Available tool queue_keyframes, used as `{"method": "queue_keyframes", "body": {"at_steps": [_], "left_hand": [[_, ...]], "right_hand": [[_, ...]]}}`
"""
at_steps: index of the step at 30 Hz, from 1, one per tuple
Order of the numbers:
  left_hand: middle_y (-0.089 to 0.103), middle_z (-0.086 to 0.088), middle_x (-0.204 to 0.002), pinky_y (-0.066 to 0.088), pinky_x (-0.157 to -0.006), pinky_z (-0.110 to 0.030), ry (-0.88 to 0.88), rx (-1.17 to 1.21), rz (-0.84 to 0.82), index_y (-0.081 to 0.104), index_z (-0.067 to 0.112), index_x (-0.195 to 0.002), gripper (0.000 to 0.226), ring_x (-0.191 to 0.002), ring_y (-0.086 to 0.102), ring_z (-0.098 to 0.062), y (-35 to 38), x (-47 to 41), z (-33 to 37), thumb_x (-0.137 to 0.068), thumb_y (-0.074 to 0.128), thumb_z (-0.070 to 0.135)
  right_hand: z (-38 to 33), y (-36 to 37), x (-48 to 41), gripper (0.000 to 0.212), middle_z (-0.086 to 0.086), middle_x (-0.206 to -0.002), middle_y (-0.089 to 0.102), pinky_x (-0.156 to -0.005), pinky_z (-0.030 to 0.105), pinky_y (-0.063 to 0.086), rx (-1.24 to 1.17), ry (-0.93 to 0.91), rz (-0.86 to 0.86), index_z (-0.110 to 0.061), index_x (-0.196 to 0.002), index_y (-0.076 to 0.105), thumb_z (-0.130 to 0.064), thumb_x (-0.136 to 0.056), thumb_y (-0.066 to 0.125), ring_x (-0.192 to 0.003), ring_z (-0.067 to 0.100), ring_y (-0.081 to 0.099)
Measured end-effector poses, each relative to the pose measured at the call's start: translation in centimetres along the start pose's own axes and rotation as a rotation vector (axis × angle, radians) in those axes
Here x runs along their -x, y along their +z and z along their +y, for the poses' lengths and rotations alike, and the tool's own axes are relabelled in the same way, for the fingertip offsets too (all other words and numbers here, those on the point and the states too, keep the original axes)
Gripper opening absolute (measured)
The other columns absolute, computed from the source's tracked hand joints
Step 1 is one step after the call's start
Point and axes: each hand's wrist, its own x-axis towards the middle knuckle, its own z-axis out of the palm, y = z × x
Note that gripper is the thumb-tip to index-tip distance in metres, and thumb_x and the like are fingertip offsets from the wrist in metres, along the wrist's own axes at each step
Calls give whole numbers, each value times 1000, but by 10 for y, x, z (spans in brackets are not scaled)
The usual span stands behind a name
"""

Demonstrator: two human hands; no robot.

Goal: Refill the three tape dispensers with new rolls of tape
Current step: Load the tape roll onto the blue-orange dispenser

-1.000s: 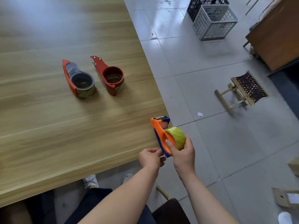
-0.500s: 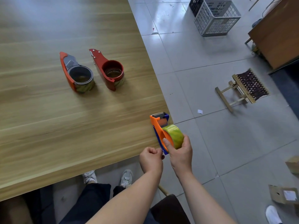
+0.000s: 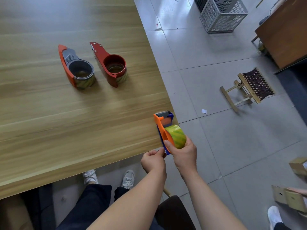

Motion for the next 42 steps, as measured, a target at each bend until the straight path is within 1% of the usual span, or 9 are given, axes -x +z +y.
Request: {"method": "queue_keyframes", "body": {"at_steps": [8, 13, 16, 19, 22, 28, 32, 38, 42], "left_hand": [[73, -14, -89, 57, -67, -35, -160, 12, -163, 68, -2, -91, 11, -75, 71, -26, -1, -13, 0, -81, 67, 2], [72, -21, -90, 61, -61, -30, -255, 34, -296, 68, -8, -100, 22, -62, 69, -24, 1, -19, 13, -78, 67, -8], [69, -19, -83, 60, -56, -29, -303, 54, -399, 61, -13, -106, 22, -62, 68, -22, -7, -24, 17, -87, 52, -10], [70, -13, -64, 56, -73, -35, -339, 87, -486, 57, -7, -89, 22, -68, 66, -23, -16, -26, 22, -91, 36, -8], [73, -12, -72, 45, -98, -41, -363, 104, -551, 59, -1, -86, 29, -82, 63, -25, -20, -26, 24, -89, 30, -4], [74, -4, -73, 38, -102, -38, -385, 69, -550, 60, 7, -84, 29, -86, 64, -19, -22, -23, 27, -90, 32, 4], [74, -2, -69, 36, -97, -37, -388, 35, -548, 59, 8, -85, 28, -85, 63, -18, -22, -20, 28, -91, 31, 7], [68, -9, -94, 38, -93, -38, -370, -87, -520, 52, 6, -104, 23, -81, 64, -22, -23, -17, 32, -92, 33, 11], [66, -16, -110, 40, -92, -42, -348, -171, -490, 52, 1, -108, 25, -94, 64, -29, -26, -17, 35, -91, 36, 12]], "right_hand": [[-2, -2, -1, 36, -11, -89, 62, -58, 11, 49, 65, -5, -40, -27, -100, 55, -27, -76, 81, -81, 3, 61], [0, 0, 0, 39, -6, -90, 63, -55, 7, 47, 76, -22, -20, -20, -105, 57, -25, -75, 82, -80, 2, 61], [2, -1, -2, 38, -3, -90, 65, -57, 8, 48, 90, -38, -32, -18, -105, 58, -24, -76, 81, -80, 4, 62], [4, -2, -2, 37, -7, -89, 62, -58, 9, 48, 117, -45, -53, -21, -104, 55, -25, -77, 79, -80, 3, 61], [8, -2, -2, 36, -6, -90, 61, -59, 10, 46, 137, -42, -56, -21, -104, 53, -26, -78, 78, -80, 7, 61], [9, -1, -3, 40, -4, -93, 61, -64, 15, 48, 147, -45, -38, -20, -107, 53, -27, -78, 79, -82, 4, 60], [10, 2, 0, 58, -1, -111, 59, -80, 29, 55, 167, -58, -8, -21, -124, 49, -31, -75, 80, -100, 15, 59], [4, -1, 5, 69, -4, -122, 55, -89, 33, 53, 187, -114, 24, -24, -132, 45, -25, -73, 81, -109, 14, 55], [1, -2, 9, 72, -3, -124, 52, -90, 32, 53, 215, -103, 23, -24, -135, 43, -27, -73, 81, -110, 13, 53]]}}
